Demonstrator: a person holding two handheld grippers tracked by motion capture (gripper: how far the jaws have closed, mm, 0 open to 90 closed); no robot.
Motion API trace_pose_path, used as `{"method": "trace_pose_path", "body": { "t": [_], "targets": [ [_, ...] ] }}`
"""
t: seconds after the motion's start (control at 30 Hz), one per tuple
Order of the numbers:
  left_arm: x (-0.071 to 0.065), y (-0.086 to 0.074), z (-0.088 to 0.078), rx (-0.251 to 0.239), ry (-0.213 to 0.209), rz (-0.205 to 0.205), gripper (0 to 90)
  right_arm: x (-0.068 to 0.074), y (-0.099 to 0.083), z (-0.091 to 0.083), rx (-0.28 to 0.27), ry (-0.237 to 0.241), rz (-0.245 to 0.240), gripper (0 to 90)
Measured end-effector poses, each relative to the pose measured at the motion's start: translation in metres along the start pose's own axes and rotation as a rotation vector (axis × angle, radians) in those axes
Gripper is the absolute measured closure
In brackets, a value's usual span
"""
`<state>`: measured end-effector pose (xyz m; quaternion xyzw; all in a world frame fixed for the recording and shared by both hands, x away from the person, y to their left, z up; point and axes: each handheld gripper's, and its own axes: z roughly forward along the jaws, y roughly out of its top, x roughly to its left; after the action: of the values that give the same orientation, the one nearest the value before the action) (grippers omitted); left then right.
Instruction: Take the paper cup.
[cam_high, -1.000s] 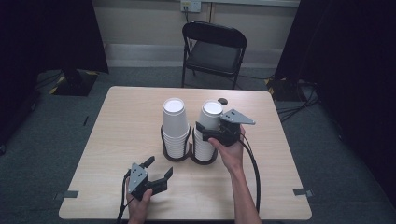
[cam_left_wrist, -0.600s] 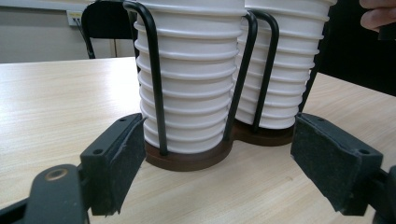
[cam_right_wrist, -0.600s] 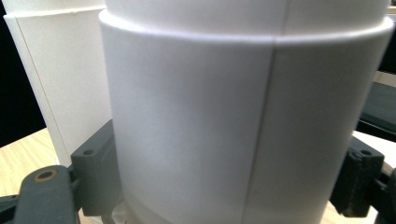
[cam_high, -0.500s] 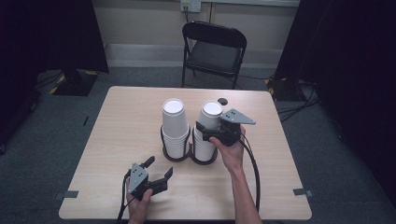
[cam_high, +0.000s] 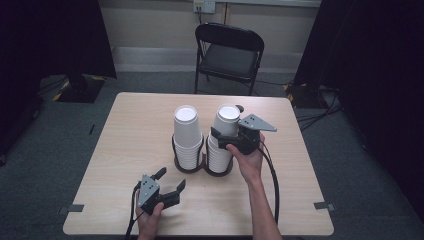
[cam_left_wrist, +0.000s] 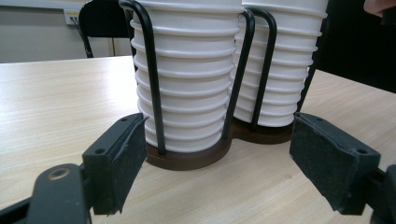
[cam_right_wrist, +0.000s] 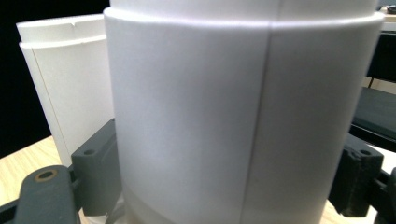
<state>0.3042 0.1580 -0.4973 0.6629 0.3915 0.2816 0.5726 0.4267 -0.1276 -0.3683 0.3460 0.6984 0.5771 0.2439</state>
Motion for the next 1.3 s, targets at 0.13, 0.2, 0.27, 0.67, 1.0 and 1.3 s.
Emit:
{"method": "trace_pose_path", "body": {
  "t": [0.13, 0.2, 0.27, 0.67, 1.0, 1.3],
  "targets": [
    [0.0, 0.0, 0.0, 0.001, -0.002, -0.007, 18.7, 0.0, 0.006, -0.002, -0.01, 0.003, 0.0, 15.2],
    [0.0, 0.0, 0.0, -0.001, -0.003, -0.01, 18.7, -0.001, 0.009, -0.003, -0.013, 0.005, 0.002, 15.2],
    [0.0, 0.0, 0.0, 0.0, -0.012, -0.004, 18.7, -0.001, 0.011, -0.004, -0.021, 0.009, 0.004, 15.2],
    [0.0, 0.0, 0.001, 0.012, -0.03, 0.01, 17.8, -0.001, 0.019, -0.008, -0.029, 0.011, 0.026, 15.2],
    [0.0, 0.0, 0.001, 0.007, -0.028, 0.0, 18.3, -0.002, 0.034, -0.016, -0.067, 0.007, 0.026, 15.4],
    [0.0, 0.0, 0.001, 0.01, -0.03, 0.009, 21.8, -0.003, 0.048, -0.019, -0.087, 0.018, 0.029, 15.5]
  ]
}}
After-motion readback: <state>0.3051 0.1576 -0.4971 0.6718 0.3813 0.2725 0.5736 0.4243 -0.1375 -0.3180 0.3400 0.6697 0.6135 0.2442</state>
